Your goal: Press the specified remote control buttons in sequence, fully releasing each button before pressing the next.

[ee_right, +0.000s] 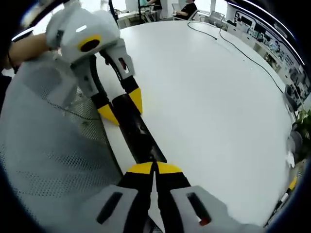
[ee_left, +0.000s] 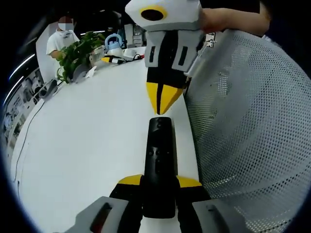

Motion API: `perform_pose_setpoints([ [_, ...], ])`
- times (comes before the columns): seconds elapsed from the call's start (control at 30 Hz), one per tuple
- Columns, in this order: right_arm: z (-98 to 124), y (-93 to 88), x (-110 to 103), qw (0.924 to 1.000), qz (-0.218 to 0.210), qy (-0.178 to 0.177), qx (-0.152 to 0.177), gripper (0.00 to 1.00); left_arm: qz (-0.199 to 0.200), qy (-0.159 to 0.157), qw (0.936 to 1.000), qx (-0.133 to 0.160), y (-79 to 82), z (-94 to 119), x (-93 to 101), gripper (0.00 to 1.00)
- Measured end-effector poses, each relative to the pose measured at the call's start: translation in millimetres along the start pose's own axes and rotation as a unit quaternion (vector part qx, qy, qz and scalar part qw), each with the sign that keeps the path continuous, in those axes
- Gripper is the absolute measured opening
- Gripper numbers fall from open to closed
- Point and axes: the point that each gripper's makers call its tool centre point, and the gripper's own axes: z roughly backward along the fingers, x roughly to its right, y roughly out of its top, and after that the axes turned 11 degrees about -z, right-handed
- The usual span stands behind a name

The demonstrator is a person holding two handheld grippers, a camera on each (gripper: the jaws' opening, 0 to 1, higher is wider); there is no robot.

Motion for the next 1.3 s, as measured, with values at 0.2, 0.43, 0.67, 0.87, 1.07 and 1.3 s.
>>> perform_pose_setpoints([
  [0.2,-6.9,-5.4,0.9,0.9997,0.015,-0.003,-0.018,0.0,0.0,0.0,1.0,0.001,0.0,0.0,0.0,0.25],
  [0.43,-8.2,-4.4,0.7,0.9992,0.018,-0.009,-0.033,0.0,-0.001,-0.001,1.0,-0.001,-0.2,0.1,0.1,0.25],
  [0.67,-9.2,-6.0,1.7,0.9958,0.005,-0.016,-0.09,0.0,-0.001,-0.001,1.0,0.0,0.0,0.0,0.4,0.25],
  [0.87,-8.1,-7.5,1.1,0.9971,0.034,-0.004,-0.068,0.0,-0.003,-0.001,1.0,-0.002,0.0,-0.1,0.3,0.25],
  [1.07,-7.8,-7.4,0.5,0.9986,0.016,-0.017,-0.048,0.0,-0.002,-0.002,1.0,-0.001,0.0,-0.1,0.3,0.25],
  [1.3,-5.8,-5.9,2.9,0.9993,-0.033,-0.016,0.0,0.0,-0.003,-0.002,1.0,-0.004,0.0,-0.5,0.3,0.25],
])
